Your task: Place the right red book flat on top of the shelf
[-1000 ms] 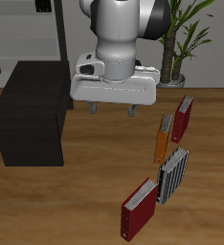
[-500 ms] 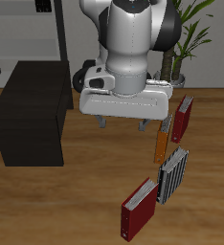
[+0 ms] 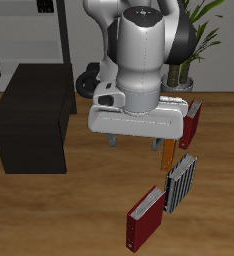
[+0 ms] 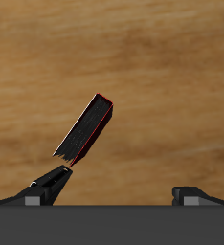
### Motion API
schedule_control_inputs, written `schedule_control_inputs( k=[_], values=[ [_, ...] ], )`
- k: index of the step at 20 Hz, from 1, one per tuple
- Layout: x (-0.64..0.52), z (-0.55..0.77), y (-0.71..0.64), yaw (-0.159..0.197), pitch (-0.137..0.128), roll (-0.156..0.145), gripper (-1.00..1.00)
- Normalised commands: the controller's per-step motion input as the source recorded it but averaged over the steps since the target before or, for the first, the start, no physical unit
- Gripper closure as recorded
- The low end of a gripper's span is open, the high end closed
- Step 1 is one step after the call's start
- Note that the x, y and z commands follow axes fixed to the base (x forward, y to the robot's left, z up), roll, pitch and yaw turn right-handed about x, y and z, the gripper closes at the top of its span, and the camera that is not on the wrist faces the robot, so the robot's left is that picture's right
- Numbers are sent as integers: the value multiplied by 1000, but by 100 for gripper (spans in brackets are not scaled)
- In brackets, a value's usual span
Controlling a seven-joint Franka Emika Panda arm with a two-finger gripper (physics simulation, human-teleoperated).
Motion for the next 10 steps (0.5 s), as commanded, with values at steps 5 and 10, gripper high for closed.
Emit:
schedule_control_inputs(
  k=[5, 10],
  values=[
    [226, -142, 47, -50, -35, 7, -100],
    [190, -217, 85, -40, -27, 10, -100]
  ],
)
